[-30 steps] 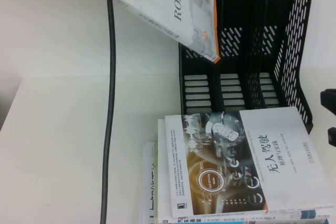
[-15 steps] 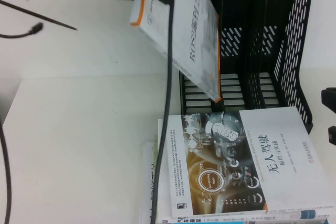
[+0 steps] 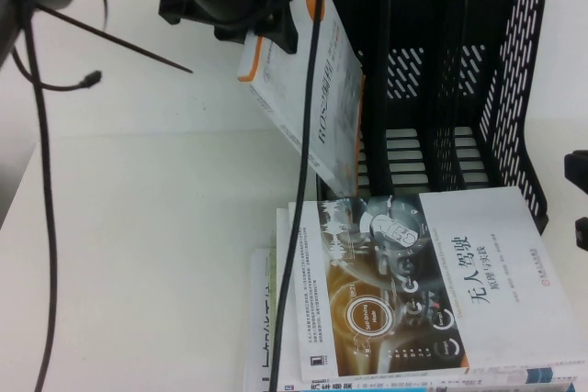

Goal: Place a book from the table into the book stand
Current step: Place the book on the book shelf

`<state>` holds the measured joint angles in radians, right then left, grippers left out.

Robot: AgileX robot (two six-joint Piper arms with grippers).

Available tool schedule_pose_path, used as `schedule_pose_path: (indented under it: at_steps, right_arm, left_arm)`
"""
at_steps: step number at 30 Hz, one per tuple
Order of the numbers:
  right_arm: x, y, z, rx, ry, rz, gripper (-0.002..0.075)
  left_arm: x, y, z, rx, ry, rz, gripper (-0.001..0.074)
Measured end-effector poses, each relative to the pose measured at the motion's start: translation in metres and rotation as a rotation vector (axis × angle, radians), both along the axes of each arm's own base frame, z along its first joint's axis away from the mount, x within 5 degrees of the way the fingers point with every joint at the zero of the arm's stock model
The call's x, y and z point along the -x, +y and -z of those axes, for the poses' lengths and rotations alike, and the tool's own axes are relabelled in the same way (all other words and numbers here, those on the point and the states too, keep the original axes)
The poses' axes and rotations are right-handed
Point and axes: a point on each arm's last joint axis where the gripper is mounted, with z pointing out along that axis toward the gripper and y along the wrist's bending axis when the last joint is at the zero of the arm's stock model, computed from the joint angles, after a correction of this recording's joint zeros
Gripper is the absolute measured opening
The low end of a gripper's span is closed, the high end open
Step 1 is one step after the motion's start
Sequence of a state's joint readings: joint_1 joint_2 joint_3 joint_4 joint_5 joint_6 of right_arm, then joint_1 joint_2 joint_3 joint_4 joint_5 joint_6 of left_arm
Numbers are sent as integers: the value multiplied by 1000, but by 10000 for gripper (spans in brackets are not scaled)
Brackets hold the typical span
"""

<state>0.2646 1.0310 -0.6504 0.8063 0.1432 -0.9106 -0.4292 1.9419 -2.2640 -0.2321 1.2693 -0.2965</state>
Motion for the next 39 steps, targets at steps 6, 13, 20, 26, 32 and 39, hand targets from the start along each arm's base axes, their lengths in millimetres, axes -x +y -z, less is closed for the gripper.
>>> schedule_pose_path:
  at_steps: [6, 13, 20, 26, 32, 39]
  right_arm:
    - [-1, 0, 1, -1, 3, 2, 5]
    - [-2, 1, 3, 0, 13, 2, 5]
    - [-2, 1, 3, -1, 14, 3, 5]
    - [-2, 1, 3, -16, 19, 6, 5]
    - [-2, 1, 3, -19, 20, 7, 5]
    - [-1, 2, 4, -14, 31, -10, 5]
  left_arm:
    - [-7, -15, 19, -18, 46, 8, 102]
    - [-20, -25, 47, -46, 107, -6, 102]
    - [-25, -27, 54, -57, 117, -15, 107]
    - [-30, -29, 48, -1, 42, -30, 311]
    - [-32, -30, 46, 7, 18, -37, 385]
    - [-30, -18, 28, -57, -71, -78, 391]
